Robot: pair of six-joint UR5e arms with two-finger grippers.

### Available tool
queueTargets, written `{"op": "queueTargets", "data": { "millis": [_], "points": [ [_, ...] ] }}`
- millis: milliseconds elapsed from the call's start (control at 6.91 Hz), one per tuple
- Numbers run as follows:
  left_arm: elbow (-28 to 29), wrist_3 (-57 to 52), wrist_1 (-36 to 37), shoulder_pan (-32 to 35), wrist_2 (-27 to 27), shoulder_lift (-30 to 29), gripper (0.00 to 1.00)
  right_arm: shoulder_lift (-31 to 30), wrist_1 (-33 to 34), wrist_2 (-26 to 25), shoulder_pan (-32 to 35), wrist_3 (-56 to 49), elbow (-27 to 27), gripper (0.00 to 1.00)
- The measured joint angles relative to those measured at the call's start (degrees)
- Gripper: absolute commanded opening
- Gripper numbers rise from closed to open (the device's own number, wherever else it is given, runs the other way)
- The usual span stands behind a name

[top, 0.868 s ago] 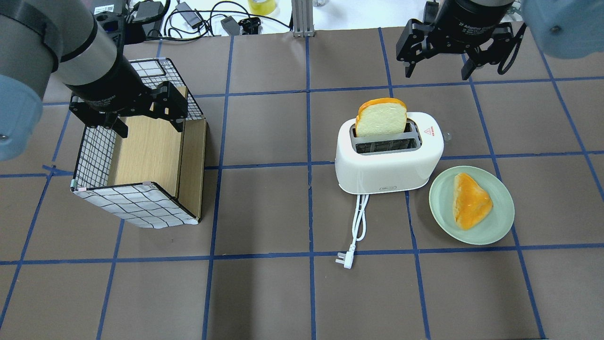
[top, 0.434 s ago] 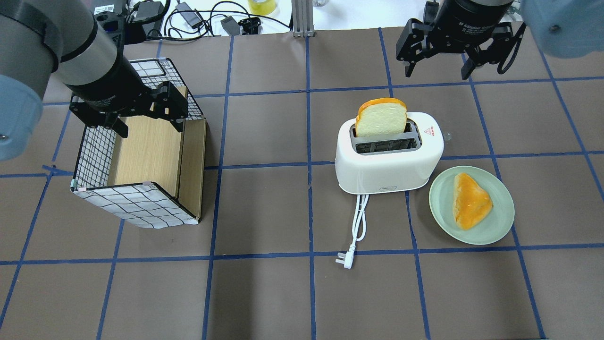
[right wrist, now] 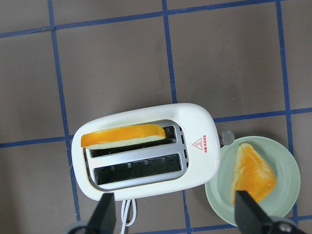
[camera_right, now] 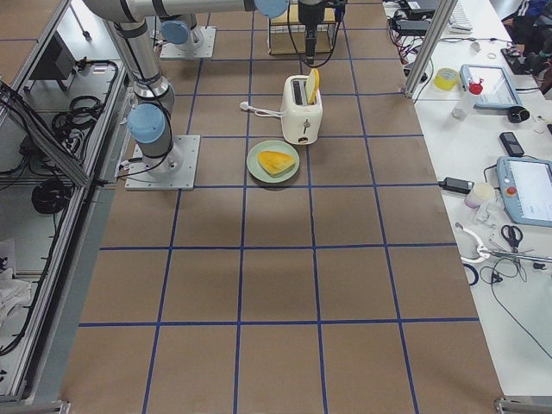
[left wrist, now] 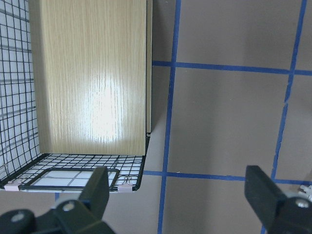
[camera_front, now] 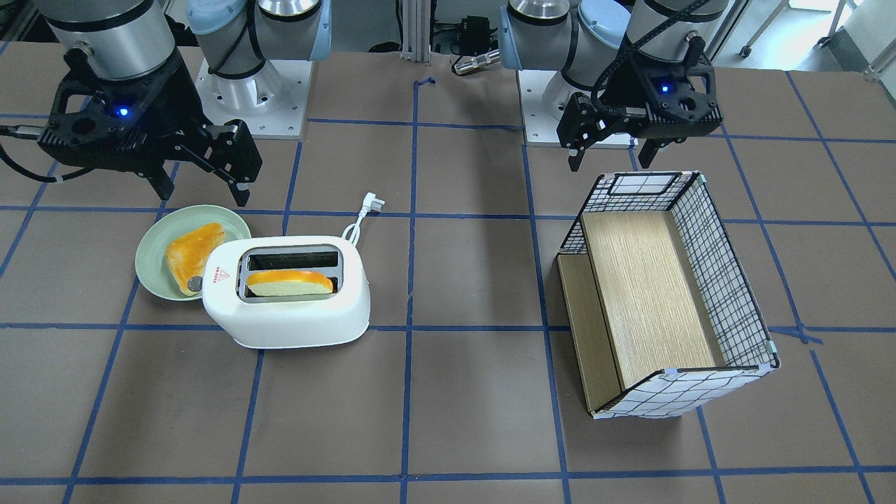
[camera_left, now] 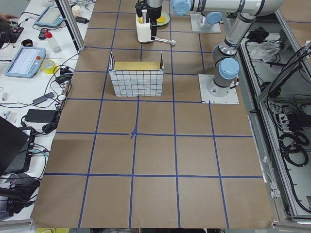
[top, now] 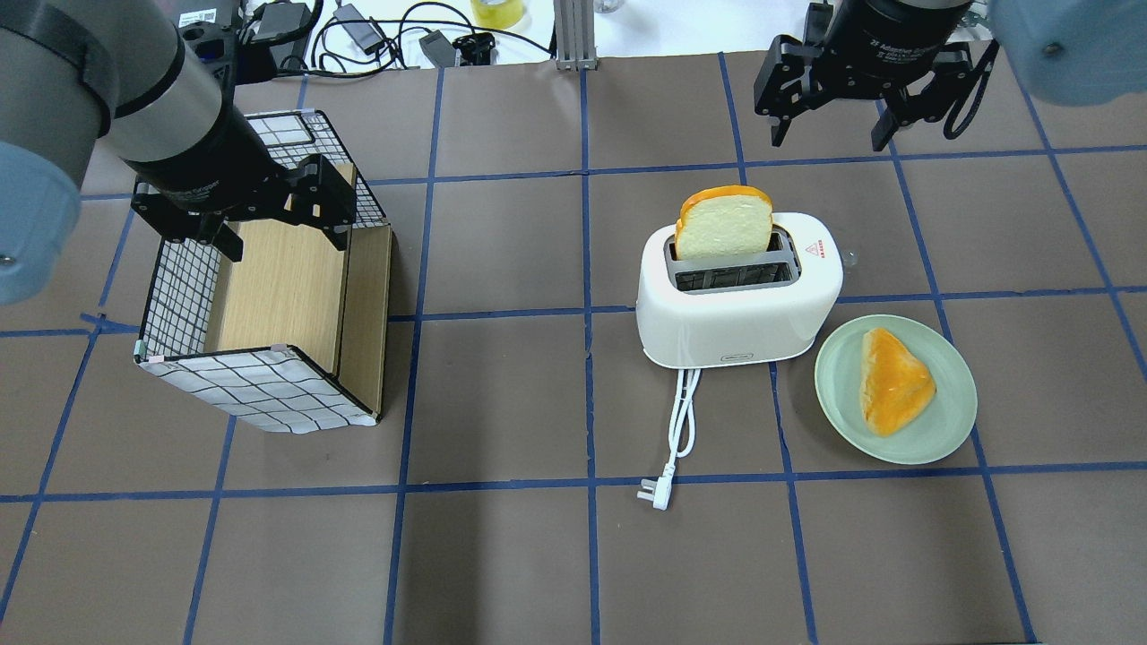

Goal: Press toaster with right arm

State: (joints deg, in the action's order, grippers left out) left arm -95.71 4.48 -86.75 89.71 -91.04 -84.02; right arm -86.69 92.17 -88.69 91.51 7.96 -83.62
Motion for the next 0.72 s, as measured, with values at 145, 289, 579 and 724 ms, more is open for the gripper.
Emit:
{"op": "queueTargets", "data": {
  "millis": [145, 289, 579, 724],
  "points": [
    [0.00, 0.00, 0.00, 0.01, -0.01, 0.00, 1.00, 0.08, -0.77, 1.00, -0.20, 0.19, 0.36, 0.00],
    [0.00, 0.00, 0.00, 0.01, -0.01, 0.00, 1.00, 0.12, -1.11, 1.49, -0.25, 0.26, 0.72, 0.00],
    [0.00, 0.00, 0.00, 0.03, -0.01, 0.00, 1.00, 0.11, -1.35, 1.42, -0.43, 0.32, 1.05, 0.00],
    [0.00, 0.00, 0.00, 0.03, -0.01, 0.00, 1.00, 0.28, -1.49, 1.88, -1.30, 0.31, 1.30, 0.00]
  ]
}}
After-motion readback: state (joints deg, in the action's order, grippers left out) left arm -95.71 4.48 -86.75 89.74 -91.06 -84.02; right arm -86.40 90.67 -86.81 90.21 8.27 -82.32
